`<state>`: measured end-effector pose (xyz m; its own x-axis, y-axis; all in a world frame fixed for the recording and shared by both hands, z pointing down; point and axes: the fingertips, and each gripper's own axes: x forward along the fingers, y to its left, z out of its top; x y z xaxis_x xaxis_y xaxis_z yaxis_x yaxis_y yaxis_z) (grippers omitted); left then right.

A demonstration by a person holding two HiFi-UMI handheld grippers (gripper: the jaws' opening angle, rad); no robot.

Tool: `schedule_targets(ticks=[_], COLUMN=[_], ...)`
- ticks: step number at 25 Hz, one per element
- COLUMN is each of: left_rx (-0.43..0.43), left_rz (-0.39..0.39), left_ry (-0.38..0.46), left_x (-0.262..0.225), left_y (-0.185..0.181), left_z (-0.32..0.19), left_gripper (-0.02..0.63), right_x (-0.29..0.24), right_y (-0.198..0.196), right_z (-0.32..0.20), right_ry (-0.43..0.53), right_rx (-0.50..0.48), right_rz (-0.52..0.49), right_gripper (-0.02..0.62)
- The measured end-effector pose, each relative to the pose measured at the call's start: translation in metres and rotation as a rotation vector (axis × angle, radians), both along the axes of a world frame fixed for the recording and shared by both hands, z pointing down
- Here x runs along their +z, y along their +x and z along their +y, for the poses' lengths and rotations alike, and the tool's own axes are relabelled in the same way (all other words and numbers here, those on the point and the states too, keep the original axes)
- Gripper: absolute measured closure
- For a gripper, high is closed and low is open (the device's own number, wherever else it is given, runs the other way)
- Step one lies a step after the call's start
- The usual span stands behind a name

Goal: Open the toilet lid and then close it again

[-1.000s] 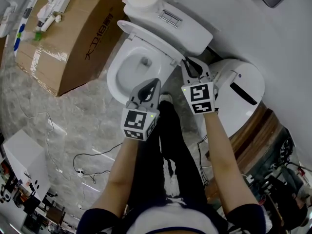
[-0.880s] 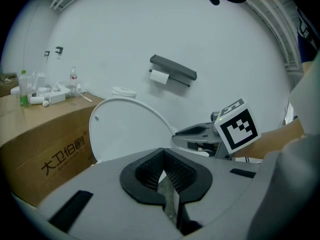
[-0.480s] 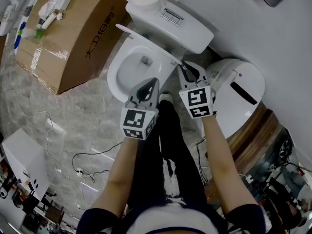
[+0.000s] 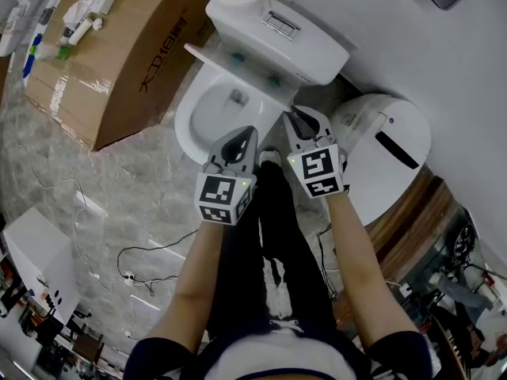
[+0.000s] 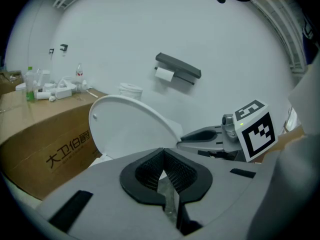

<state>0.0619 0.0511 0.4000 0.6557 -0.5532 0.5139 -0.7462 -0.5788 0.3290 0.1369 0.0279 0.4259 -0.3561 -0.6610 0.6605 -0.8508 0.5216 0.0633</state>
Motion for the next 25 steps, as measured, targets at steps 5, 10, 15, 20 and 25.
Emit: schedule_targets(ticks=[5,10,15,20,25], left_rx=[-0.008,-0.018,-0.016,-0.024,-0.05], left_rz=[-0.011,-0.002,0.02,0.03,0.025], left_ry=[-0.024,-0.039,-0.051,-0.064,-0.058], left_x=[0.01,0.012,0.013,0.014,0.015], left_y=[-0.008,-0.013,-0.015,-0.021,-0.028], left_z=[0.001,0.003,0.005,0.007,0.008], left_gripper=[0.6,0.6,0.6,0.6,0.6], right_x=[0.004,0.008,0.012,0.014,0.019], right_y=[-0.01,-0.02,-0.027,-0.035,-0.043], right_z=[0.009,0.019,0.027,0.033,0.042], right_ry=[-0.013,-0.03,-0.036,-0.057,-0.062], right_rx=[-0.005,-0.043,-0.06,-0.091,-0.109], right_rz=[-0.023,-0.028,-0.017,-0.019,-0.008], right_gripper=[0.554,0.551,0.549,0.548,0.545])
